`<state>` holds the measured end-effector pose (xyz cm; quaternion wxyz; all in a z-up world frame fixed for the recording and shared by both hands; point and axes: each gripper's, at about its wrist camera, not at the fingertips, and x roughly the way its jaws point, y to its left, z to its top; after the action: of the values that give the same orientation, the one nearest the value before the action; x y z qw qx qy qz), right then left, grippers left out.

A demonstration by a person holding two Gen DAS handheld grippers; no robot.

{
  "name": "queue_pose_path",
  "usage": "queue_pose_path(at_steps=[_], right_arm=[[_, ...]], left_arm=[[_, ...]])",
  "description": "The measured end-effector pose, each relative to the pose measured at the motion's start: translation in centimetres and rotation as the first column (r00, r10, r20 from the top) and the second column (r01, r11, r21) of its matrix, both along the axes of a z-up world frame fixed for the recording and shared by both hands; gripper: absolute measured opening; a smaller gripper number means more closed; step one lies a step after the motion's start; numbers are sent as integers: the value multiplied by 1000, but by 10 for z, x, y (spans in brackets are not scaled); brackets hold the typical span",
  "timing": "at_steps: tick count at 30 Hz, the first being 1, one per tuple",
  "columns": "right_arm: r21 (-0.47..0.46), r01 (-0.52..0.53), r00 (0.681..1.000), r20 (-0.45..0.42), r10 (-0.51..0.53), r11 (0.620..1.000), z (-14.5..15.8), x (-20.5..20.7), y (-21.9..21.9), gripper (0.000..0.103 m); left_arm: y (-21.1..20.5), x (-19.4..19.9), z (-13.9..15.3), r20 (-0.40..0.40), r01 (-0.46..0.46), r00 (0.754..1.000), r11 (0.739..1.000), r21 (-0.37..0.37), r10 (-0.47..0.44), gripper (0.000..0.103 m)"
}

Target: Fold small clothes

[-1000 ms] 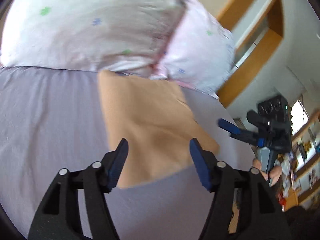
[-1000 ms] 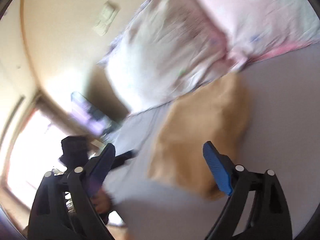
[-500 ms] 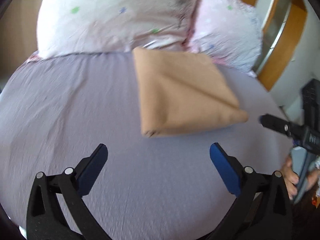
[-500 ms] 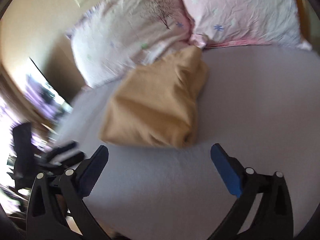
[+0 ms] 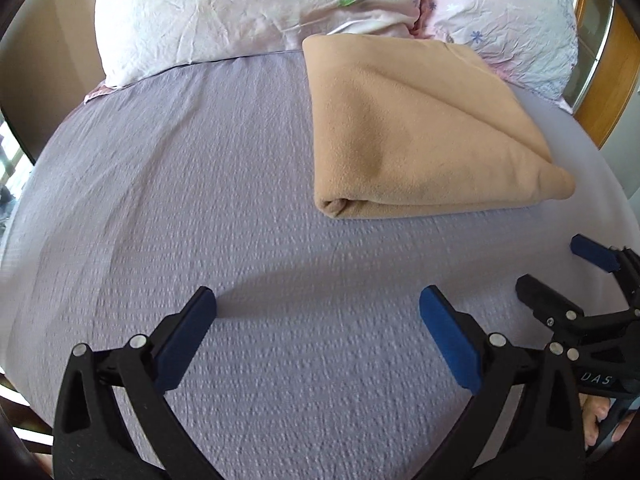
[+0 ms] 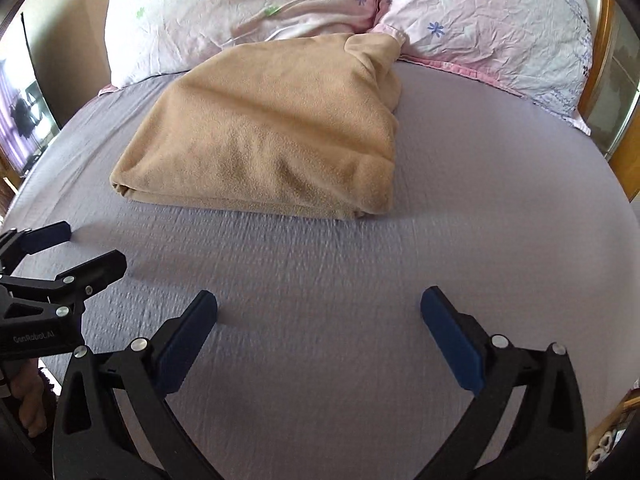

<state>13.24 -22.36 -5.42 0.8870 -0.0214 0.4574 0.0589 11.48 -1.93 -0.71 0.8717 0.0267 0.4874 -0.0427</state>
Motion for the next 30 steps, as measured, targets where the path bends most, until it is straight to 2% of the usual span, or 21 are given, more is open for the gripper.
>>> queue_pose_path(at_steps=[8, 30], right_arm=[[0, 14, 1000, 7, -14, 1000, 1, -4, 1, 102], [1, 12, 1000, 8, -12, 1000, 0, -3, 1, 102]], left_arm=[[1, -3, 0, -7, -39, 999, 999, 6, 39, 101], [2, -5, 1, 1, -34, 999, 999, 7, 34, 101]])
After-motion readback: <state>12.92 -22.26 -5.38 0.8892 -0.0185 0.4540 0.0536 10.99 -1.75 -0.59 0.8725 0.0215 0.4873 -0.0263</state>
